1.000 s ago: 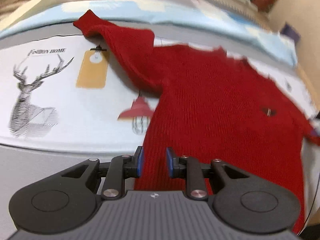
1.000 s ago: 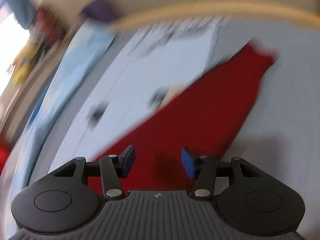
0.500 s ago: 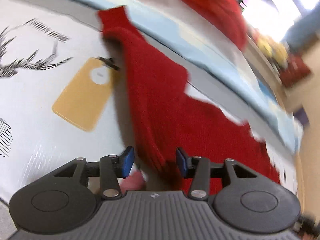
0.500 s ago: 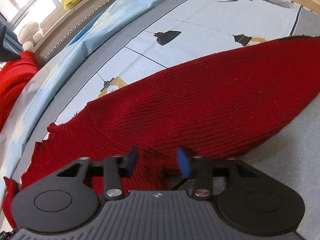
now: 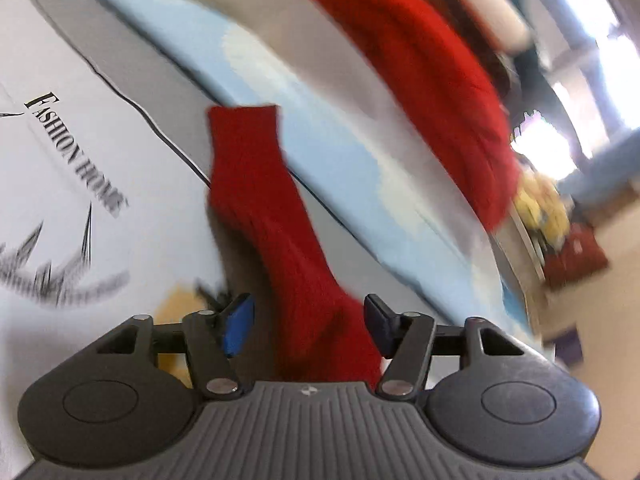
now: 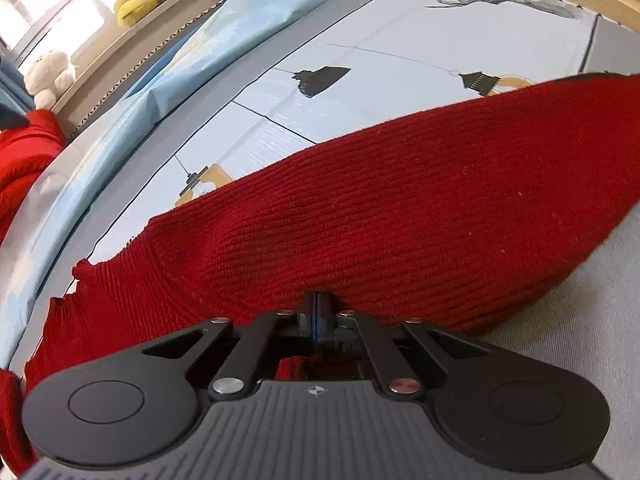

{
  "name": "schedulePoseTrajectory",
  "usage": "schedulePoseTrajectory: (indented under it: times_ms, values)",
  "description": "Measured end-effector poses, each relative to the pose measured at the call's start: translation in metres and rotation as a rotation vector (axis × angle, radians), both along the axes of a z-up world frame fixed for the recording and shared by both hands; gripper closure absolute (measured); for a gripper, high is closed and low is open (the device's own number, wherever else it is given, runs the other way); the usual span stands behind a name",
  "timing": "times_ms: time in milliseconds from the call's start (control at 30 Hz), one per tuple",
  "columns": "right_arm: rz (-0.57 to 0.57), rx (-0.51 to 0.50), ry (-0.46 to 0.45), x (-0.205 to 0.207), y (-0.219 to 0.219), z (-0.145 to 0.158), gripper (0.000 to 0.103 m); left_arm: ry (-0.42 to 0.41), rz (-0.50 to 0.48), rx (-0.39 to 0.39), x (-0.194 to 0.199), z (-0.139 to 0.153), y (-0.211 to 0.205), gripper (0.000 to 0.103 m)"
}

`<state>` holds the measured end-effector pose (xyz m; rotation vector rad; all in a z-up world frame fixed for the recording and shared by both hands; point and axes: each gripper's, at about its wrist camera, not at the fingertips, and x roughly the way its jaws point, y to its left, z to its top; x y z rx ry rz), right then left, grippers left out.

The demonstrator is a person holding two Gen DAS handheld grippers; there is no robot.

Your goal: Fold small clothes

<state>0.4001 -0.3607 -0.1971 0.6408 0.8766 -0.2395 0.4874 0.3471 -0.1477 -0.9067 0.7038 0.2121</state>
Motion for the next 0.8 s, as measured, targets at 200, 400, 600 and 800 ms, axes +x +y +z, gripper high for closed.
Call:
schedulePoseTrajectory:
  times_ms: [200,400,600,800]
  values:
    - [0.036,0.020,-0.004,0.005,-0.004,0.000,0.103,0.078,0.009,-0.083,0.048,-0.021,0.026,0.079]
    - [0.060,0.058,-0.038,0.012,-0.004,-0.002,0.102,0.076,0.124,0.213,-0.009,0.010,0.067,0.092]
    - [0.159,0.161,-0.092,0.022,0.011,-0.008,0.103,0.116,0.298,0.309,-0.101,0.018,0.148,0.093]
    - [0.246,0.155,-0.093,0.026,0.034,-0.002,0.102,0.213,0.363,0.196,-0.152,0.008,0.181,0.090]
